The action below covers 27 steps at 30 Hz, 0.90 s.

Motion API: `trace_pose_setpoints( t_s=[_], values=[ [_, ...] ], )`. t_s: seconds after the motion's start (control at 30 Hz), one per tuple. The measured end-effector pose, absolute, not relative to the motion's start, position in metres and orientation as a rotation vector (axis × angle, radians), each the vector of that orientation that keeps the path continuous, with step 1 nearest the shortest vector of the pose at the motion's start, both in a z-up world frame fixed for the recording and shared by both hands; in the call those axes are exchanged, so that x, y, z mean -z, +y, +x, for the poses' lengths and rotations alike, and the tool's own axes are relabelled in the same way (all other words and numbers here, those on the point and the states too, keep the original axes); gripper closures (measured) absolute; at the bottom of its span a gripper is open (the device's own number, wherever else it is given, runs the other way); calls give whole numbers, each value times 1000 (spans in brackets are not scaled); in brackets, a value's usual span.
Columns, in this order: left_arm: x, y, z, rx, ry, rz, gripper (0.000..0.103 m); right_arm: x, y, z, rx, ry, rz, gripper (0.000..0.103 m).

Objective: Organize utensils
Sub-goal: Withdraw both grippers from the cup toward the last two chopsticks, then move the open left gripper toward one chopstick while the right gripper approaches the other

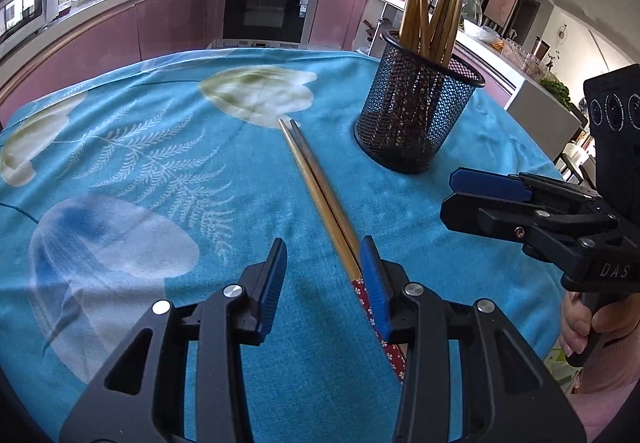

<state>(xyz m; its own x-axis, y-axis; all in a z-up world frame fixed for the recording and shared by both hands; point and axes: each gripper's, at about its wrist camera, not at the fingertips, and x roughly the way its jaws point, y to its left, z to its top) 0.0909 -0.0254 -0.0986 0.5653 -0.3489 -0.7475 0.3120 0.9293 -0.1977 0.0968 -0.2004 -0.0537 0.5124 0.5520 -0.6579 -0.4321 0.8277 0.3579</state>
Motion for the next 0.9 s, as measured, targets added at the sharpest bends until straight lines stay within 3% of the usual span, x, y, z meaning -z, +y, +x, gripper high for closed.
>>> trace_pose_setpoints(
  t_s=[0.47,0.7,0.9],
  values=[
    [104,-32,87,360,895,6,65,62,-192,99,-595,867,138,53],
    [105,-24,83,350,892,-23,73,66,-177,104,-592,875,111,54],
    [107,-19,81,350,893,-43,75,71,-158,114,-579,892,56,62]
  ],
)
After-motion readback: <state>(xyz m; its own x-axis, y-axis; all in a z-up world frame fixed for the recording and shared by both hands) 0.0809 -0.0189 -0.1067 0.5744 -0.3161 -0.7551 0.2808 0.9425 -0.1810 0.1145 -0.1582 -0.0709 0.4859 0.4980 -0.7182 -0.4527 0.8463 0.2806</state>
